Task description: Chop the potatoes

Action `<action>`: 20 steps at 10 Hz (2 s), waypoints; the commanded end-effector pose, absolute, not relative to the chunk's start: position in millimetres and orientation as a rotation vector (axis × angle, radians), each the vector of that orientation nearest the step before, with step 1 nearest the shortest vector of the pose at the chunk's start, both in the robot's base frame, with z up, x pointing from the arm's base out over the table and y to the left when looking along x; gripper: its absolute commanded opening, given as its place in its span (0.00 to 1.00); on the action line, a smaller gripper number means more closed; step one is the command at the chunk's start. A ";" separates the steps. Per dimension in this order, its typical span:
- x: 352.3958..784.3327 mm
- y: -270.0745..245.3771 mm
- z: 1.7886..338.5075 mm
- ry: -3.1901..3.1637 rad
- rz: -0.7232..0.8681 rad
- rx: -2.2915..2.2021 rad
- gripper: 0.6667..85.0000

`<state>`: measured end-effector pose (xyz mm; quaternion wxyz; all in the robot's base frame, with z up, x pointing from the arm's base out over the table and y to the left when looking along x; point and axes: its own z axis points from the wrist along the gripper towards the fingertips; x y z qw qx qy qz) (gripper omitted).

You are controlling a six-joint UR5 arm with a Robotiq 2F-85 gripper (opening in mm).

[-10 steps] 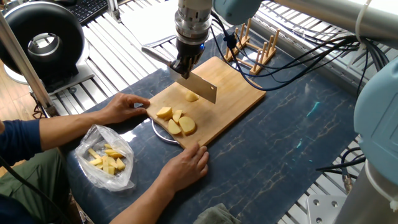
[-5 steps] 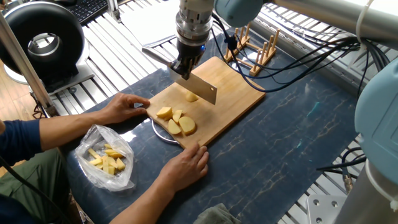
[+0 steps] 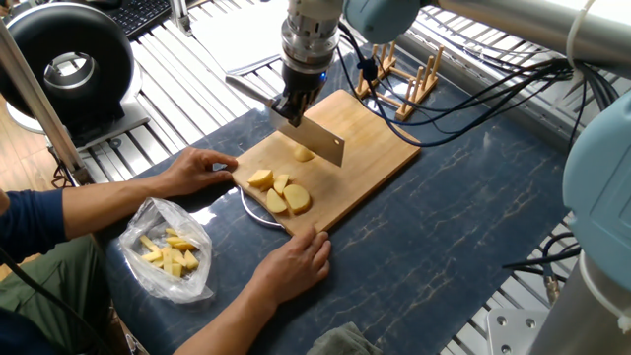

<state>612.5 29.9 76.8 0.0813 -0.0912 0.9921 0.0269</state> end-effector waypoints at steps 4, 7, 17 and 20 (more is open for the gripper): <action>613.6 26.6 72.8 2.945 0.119 -0.274 0.00; 613.8 27.1 70.9 2.939 0.107 -0.269 0.00; 594.1 26.2 103.6 2.976 0.113 -0.245 0.00; 600.1 38.5 109.5 2.982 0.118 -0.211 0.00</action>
